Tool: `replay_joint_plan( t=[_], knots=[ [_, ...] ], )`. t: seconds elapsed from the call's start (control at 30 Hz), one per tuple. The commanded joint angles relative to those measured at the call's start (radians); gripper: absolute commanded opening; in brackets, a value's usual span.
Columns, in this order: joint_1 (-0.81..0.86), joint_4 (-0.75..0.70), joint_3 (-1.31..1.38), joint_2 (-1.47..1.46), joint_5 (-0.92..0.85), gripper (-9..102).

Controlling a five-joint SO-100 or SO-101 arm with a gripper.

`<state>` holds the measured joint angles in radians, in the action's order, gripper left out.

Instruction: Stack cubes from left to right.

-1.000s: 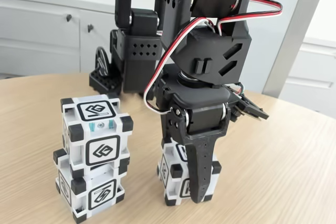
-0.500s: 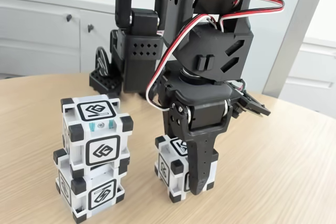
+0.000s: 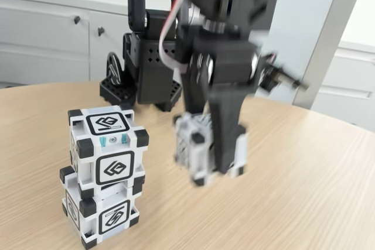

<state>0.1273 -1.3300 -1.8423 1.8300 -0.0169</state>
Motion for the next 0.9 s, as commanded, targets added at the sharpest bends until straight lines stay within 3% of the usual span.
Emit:
replay_joint_plan(
  t=[0.0,0.33,0.5,0.87],
  knots=[
    [0.011,-0.055,0.192,0.083,0.046,16],
    [0.011,-0.377,0.646,0.081,-0.008,16],
    [0.048,-0.391,0.681,0.083,-0.055,16],
    [0.387,-0.391,0.676,0.064,-0.209,16]
  ],
)
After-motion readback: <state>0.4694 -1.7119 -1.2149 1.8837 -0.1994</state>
